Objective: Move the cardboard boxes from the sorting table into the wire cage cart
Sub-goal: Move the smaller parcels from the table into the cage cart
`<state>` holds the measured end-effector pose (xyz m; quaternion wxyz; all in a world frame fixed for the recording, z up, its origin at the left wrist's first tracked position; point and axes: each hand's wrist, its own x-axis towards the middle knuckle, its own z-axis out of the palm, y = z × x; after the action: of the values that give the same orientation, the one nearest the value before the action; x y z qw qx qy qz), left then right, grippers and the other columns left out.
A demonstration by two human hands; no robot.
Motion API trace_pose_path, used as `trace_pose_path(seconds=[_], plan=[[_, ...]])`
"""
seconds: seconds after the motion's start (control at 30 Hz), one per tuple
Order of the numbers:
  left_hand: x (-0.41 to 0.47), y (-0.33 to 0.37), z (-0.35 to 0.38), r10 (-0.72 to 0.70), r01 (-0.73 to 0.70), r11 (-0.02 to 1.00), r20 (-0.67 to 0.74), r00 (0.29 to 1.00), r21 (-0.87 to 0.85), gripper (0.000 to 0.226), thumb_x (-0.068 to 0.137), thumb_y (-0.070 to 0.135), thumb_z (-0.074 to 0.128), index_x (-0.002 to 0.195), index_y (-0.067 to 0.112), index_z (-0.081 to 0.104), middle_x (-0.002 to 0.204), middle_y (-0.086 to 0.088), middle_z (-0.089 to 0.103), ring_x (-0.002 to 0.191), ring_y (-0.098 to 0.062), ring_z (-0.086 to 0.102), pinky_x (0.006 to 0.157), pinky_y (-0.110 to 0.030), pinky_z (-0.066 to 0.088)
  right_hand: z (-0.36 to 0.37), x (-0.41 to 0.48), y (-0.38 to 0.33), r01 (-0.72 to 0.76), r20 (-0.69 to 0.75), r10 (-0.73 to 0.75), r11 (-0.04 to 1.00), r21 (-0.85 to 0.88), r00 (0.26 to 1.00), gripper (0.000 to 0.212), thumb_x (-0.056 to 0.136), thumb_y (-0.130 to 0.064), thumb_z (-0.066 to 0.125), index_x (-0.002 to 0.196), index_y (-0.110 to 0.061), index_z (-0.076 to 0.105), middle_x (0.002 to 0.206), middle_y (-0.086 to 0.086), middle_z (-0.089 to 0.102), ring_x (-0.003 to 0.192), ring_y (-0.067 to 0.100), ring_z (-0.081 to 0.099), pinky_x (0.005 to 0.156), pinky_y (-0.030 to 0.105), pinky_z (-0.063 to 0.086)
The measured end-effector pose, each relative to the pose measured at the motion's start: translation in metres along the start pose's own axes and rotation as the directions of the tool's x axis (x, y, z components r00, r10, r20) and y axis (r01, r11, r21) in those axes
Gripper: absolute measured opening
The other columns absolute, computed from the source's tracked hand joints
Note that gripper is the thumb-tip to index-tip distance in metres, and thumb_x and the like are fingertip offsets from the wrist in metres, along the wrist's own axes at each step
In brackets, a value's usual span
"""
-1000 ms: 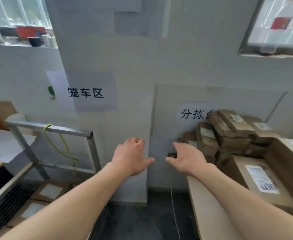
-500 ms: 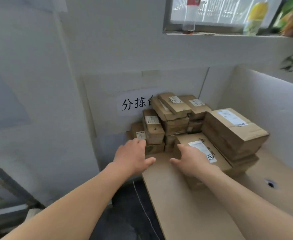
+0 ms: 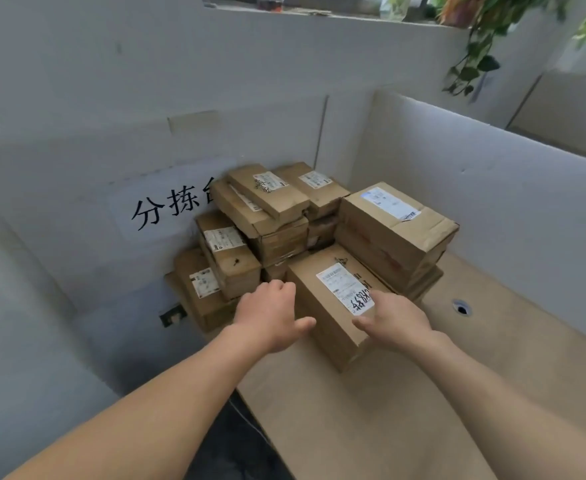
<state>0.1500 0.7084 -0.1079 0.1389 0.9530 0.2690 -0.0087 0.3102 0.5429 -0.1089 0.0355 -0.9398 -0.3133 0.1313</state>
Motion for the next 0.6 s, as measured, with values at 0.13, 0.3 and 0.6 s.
trace_pose_path(seconds=[0.13, 0.3, 0.6], plan=[[0.016, 0.014, 0.019, 0.009, -0.009, 1.0, 0.062, 0.998, -0.015, 0.078, 0.085, 0.071, 0.054, 0.144, 0.021, 0.042, 0.144, -0.002, 0.049, 0.132, -0.023, 0.046, 0.1, -0.043, 0.045, 0.01, 0.006, 0.011, -0.039, 0.03, 0.038, 0.999, 0.023, 0.999, 0.047, 0.086, -0.055, 0.058, 0.124, -0.027, 0.057, 0.116, -0.002, 0.065, 0.107, 0.022, 0.061, 0.084, 0.036, 0.054], [0.037, 0.029, 0.034, 0.016, -0.011, 0.999, 0.109, 0.994, -0.045, 0.074, 0.085, 0.07, 0.054, 0.141, 0.023, 0.044, 0.136, 0.0, 0.054, 0.124, -0.022, 0.051, 0.091, -0.042, 0.047, 0.018, 0.03, 0.027, -0.061, 0.064, 0.059, 0.997, 0.043, 0.996, 0.043, 0.087, -0.051, 0.058, 0.123, -0.028, 0.059, 0.118, 0.0, 0.064, 0.11, 0.024, 0.06, 0.086, 0.036, 0.052], [0.056, 0.037, 0.054, -0.047, 0.057, 0.997, 0.161, 0.986, -0.055, 0.069, 0.086, 0.068, 0.055, 0.14, 0.025, 0.044, 0.132, 0.001, 0.055, 0.121, -0.022, 0.053, 0.089, -0.039, 0.048, 0.028, 0.074, 0.041, -0.039, 0.085, 0.036, 0.999, 0.036, 0.996, 0.052, 0.083, -0.058, 0.061, 0.121, -0.022, 0.056, 0.122, 0.007, 0.053, 0.115, 0.03, 0.053, 0.095, 0.041, 0.047]])
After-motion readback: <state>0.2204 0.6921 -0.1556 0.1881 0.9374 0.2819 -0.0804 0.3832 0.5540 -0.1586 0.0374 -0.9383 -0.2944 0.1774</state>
